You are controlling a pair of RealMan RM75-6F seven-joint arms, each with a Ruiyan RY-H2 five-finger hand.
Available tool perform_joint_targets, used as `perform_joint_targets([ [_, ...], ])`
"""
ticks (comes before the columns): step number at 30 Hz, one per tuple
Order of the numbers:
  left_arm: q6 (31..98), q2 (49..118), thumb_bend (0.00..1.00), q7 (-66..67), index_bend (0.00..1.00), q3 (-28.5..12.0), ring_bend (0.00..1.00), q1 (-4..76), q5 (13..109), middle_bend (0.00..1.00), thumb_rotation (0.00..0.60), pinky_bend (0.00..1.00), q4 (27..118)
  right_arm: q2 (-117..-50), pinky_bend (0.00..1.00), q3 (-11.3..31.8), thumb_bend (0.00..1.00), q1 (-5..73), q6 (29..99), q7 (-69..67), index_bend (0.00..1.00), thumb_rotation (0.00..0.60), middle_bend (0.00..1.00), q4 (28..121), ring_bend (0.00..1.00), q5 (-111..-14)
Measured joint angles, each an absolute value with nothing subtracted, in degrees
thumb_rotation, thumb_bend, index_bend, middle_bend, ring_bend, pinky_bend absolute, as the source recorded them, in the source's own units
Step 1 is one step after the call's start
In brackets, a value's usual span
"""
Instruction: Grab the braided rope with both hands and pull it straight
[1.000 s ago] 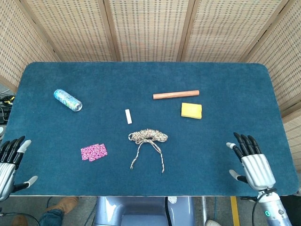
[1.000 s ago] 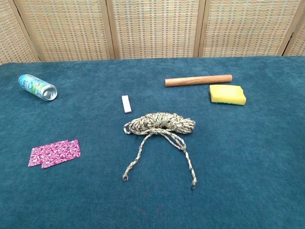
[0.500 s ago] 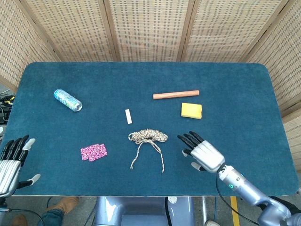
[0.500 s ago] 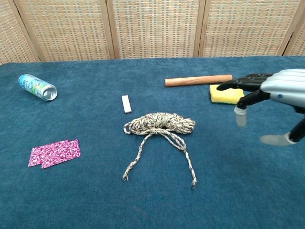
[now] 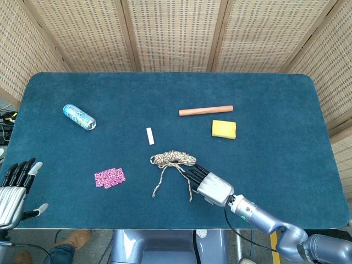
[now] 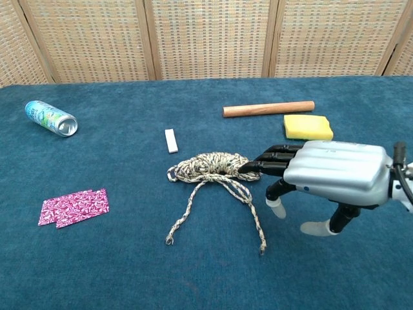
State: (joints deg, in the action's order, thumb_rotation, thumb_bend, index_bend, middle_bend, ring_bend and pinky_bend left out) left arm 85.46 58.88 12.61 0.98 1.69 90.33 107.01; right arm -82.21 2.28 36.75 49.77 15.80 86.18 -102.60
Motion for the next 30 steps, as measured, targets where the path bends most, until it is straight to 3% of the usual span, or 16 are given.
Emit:
perform_joint_targets([
  [14, 85.0, 59.2, 0.0, 13.3, 0.0, 1.2, 0.0, 2.0, 90.1, 0.0, 0.6, 0.0, 107.0, -89.1, 0.0, 2.9, 0.32, 38.7, 44.9, 22.2, 0.47, 0.6, 0.01, 85.8, 0.0, -93.4],
  [30, 84.7, 59.0, 0.0, 12.6, 0.0, 1.4, 0.0, 2.2, 90.0, 0.0, 0.6, 0.0, 106.9, -91.9, 0.0, 1.5, 0.32, 40.4, 45.0, 26.0, 0.49, 0.6, 0.01, 83.9, 0.0, -90.3],
])
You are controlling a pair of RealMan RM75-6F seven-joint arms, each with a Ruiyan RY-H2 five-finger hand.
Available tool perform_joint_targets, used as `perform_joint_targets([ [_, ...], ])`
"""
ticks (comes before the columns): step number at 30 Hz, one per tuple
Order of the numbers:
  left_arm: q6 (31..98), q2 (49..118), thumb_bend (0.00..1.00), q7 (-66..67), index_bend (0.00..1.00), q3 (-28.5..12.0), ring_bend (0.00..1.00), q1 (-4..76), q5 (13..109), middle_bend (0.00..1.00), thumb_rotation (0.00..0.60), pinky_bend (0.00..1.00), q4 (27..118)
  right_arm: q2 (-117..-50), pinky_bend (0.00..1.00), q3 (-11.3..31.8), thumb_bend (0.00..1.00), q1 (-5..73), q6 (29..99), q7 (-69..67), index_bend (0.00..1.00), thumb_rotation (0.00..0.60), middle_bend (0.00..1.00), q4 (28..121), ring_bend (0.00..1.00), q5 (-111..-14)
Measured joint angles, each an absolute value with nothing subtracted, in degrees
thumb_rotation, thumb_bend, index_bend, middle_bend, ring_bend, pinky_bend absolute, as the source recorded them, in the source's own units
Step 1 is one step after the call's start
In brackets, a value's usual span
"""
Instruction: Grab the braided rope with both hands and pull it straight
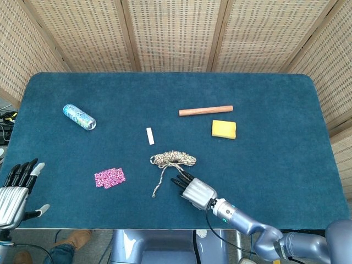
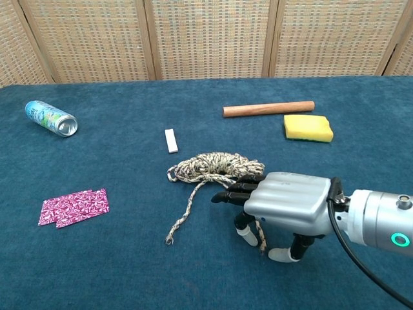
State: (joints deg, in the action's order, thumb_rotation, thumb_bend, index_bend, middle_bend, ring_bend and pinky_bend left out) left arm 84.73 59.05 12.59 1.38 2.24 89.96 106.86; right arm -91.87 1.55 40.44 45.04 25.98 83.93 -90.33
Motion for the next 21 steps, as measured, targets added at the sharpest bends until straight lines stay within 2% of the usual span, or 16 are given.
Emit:
perform_joint_targets([
  [12, 84.7, 59.1, 0.0, 12.9, 0.0, 1.5, 0.0, 2.3, 90.0, 0.0, 0.6, 0.0, 107.0, -92.7, 0.0, 0.4, 0.38, 41.0, 46.7, 25.6, 0.56, 0.6, 0.02, 82.0, 0.0, -90.6],
  [21, 84.2, 59.4, 0.0, 13.4, 0.0, 1.5, 0.0, 2.6, 89.6, 0.0, 0.6, 0.0, 106.9, -93.4, 0.0, 0.2, 0.49, 41.0, 49.5, 22.7, 0.62, 0.6, 0.04, 80.9, 0.0, -91.6],
])
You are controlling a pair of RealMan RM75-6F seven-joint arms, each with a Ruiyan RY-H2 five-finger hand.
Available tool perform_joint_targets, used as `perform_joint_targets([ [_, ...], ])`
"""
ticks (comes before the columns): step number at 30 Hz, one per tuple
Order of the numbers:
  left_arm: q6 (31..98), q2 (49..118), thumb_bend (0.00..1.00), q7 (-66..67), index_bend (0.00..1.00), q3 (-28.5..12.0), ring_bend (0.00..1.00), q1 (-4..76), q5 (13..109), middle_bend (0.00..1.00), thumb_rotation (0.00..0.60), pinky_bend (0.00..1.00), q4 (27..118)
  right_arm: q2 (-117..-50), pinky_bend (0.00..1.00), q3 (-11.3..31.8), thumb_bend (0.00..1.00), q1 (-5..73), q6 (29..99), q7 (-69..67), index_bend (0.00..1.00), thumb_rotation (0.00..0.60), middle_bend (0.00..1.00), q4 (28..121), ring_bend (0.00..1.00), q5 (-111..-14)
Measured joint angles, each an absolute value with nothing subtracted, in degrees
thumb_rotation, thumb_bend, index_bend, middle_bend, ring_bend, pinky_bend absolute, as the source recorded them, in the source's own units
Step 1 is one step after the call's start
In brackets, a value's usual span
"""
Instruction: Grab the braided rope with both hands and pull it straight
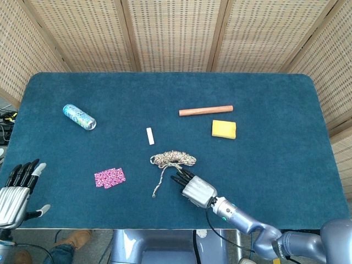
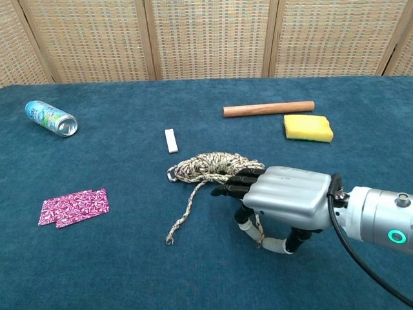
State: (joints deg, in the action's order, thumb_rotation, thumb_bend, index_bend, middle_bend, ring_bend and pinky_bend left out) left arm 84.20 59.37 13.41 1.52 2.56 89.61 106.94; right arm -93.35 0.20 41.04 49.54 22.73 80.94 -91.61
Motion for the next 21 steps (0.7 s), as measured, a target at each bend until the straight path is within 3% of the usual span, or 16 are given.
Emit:
perform_joint_targets([
  [9, 82.7, 60.8, 0.0, 14.6, 0.0, 0.9, 0.0, 3.8, 88.9, 0.0, 0.6, 0.0, 105.9, -90.6, 0.0, 0.0, 0.5, 40.9, 53.4, 19.8, 0.62, 0.6, 0.04, 80.6, 0.0, -93.9],
  [21, 76.1, 69.5, 0.0, 19.7, 0.03, -1.2, 0.0, 11.9, 94.3, 0.0, 0.6, 0.0, 98.5, -85.4, 0.0, -3.0, 0.5, 39.2, 59.9, 14.9, 0.62, 0.6, 0.02, 72.0, 0.0, -98.6],
])
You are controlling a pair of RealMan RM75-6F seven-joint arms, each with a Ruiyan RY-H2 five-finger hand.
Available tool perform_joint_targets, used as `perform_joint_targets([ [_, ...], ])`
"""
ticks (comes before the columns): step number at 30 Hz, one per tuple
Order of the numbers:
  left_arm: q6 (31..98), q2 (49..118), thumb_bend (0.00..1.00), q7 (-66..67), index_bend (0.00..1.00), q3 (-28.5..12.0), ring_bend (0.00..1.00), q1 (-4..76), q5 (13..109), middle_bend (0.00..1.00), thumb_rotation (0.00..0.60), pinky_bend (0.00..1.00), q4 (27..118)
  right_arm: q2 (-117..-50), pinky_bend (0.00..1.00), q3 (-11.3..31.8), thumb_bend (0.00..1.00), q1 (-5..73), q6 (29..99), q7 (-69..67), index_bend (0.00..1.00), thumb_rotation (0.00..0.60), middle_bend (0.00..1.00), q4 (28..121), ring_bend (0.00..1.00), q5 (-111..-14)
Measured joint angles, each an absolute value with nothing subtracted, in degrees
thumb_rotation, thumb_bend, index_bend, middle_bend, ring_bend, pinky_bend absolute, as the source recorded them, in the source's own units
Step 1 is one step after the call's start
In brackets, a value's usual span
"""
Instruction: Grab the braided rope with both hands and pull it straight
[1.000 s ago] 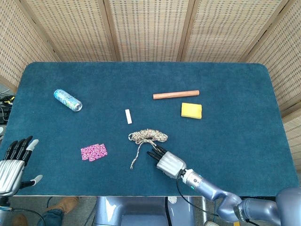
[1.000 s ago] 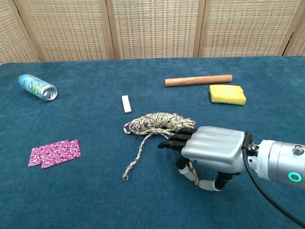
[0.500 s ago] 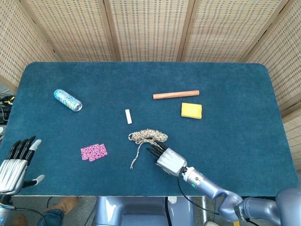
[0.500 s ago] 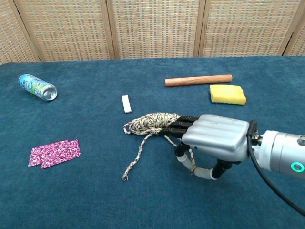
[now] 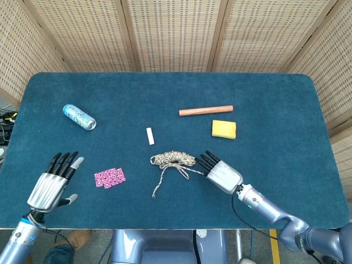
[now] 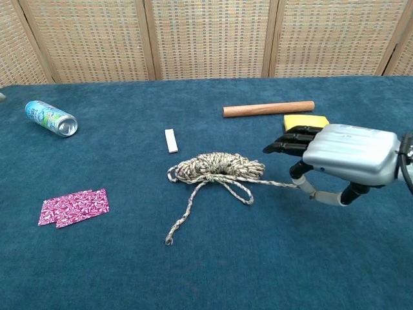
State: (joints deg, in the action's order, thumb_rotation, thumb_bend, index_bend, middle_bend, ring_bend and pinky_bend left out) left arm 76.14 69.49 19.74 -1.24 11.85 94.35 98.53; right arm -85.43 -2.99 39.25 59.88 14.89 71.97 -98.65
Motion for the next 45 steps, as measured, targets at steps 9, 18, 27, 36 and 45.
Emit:
perform_joint_targets([
  [9, 67.4, 76.2, 0.12, 22.6, 0.32, -4.0, 0.0, 22.1, 97.6, 0.0, 0.6, 0.0, 94.5, -85.1, 0.0, -3.4, 0.5, 38.9, 60.3, 12.9, 0.62, 0.6, 0.02, 71.2, 0.0, -98.7],
  [18, 60.9, 82.2, 0.19, 22.6, 0.4, -4.6, 0.0, 30.6, 100.8, 0.0, 0.6, 0.0, 85.8, -85.9, 0.0, -3.1, 0.5, 39.5, 59.1, 12.5, 0.62, 0.6, 0.02, 71.2, 0.0, -98.0],
  [27, 59.4, 88.1, 0.19, 20.6, 0.42, -3.2, 0.0, 34.7, 102.9, 0.0, 0.6, 0.0, 79.7, -86.5, 0.0, -2.7, 0.5, 40.2, 57.7, 11.6, 0.64, 0.6, 0.02, 70.4, 0.0, -97.2],
  [36, 55.6, 94.8, 0.25, 19.7, 0.46, -2.2, 0.0, 39.6, 103.1, 0.0, 0.6, 0.0, 74.7, -87.3, 0.0, -2.7, 0.5, 40.7, 56.8, 10.2, 0.64, 0.6, 0.02, 68.8, 0.0, -96.8],
  [45, 52.6, 98.7, 0.27, 21.1, 0.46, -1.2, 0.0, 43.3, 102.6, 0.0, 0.6, 0.0, 71.4, -88.0, 0.0, -2.7, 0.5, 40.9, 56.5, 8.5, 0.64, 0.6, 0.02, 67.4, 0.0, -96.2],
])
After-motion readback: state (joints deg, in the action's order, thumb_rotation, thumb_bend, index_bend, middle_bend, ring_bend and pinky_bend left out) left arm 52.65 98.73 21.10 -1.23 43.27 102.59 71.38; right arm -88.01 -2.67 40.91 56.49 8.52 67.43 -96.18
